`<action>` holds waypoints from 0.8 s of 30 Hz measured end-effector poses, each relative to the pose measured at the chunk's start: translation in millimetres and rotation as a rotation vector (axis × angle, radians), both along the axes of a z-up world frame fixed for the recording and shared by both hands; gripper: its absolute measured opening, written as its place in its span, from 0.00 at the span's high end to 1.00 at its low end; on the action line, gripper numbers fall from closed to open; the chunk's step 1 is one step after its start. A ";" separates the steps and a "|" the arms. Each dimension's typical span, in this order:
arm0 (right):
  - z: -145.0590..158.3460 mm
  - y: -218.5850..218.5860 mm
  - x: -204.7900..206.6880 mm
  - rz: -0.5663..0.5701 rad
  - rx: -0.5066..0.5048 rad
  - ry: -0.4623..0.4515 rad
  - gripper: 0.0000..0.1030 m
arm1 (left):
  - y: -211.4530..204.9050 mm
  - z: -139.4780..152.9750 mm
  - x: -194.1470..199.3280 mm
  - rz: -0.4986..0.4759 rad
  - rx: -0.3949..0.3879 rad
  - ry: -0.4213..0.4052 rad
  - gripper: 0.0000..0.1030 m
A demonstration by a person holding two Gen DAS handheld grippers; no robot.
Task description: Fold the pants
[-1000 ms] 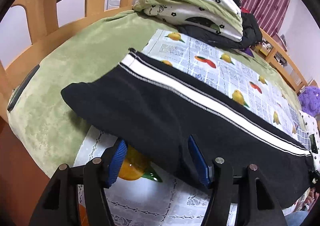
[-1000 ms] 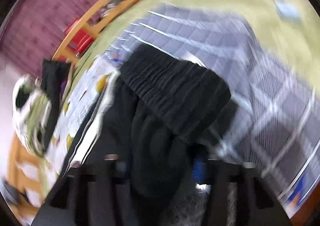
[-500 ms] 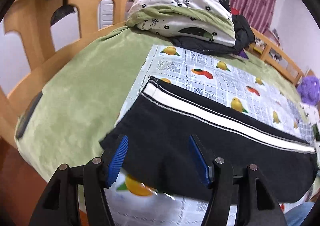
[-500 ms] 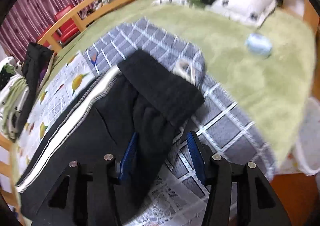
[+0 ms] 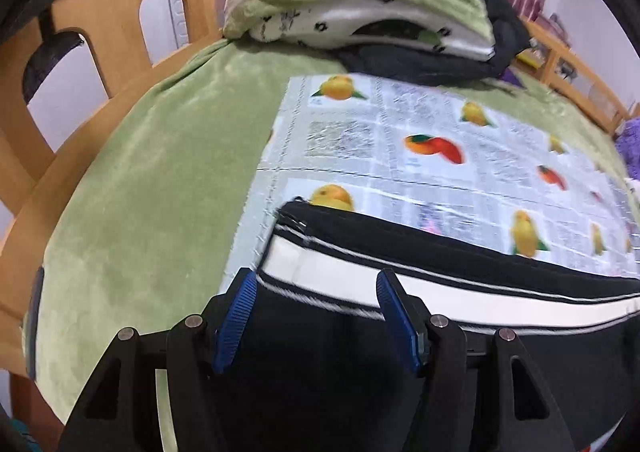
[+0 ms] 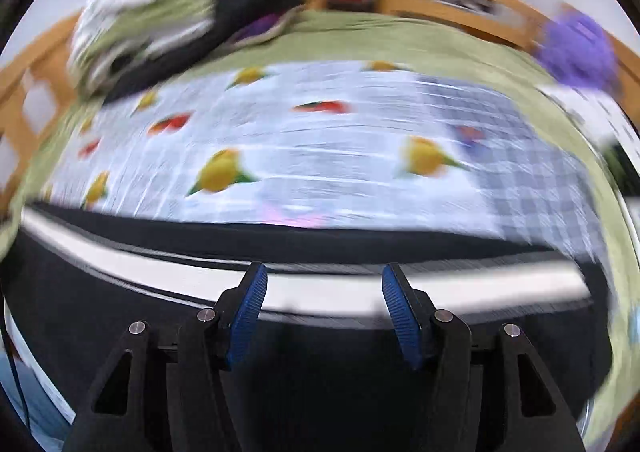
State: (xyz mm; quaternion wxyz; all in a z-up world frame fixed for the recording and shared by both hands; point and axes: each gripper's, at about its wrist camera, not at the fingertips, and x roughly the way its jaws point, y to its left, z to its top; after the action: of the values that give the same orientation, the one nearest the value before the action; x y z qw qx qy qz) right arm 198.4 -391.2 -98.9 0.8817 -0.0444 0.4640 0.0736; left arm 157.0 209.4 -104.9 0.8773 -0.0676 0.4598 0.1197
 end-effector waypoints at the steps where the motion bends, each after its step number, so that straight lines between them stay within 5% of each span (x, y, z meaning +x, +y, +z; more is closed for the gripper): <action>1: -6.4 13.9 7.5 0.050 -0.014 0.011 0.43 | 3.0 -4.1 7.0 0.001 0.009 0.012 0.41; 7: -42.6 52.4 43.8 0.203 -0.072 0.088 0.43 | 14.7 -27.4 40.3 -0.016 0.004 0.053 0.41; 8: -52.7 55.8 47.6 0.214 -0.079 0.125 0.48 | 14.5 -32.0 44.7 -0.025 -0.007 0.066 0.46; 9: -58.0 58.8 48.8 0.225 -0.087 0.138 0.74 | 13.8 -36.2 48.4 -0.038 -0.021 0.081 0.64; 11: -56.5 65.1 42.5 0.266 -0.098 0.111 0.94 | 14.1 -35.4 47.8 -0.026 0.015 0.073 0.76; 19: -23.3 49.6 32.9 0.222 0.022 -0.039 0.96 | 29.4 -6.9 42.7 -0.047 -0.107 -0.074 0.80; 22: -56.7 55.9 53.2 0.177 -0.014 0.048 0.96 | 27.7 -30.3 59.6 -0.024 -0.089 -0.008 0.80; 24: -65.0 58.1 53.9 0.145 -0.016 0.029 0.93 | 23.7 -41.3 62.7 -0.020 -0.042 0.030 0.71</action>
State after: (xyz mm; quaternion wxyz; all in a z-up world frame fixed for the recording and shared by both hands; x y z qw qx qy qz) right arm 252.3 -333.1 -164.0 0.8668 -0.0839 0.4729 0.1343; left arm 219.7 233.1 -146.2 0.8699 -0.0794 0.4760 0.1022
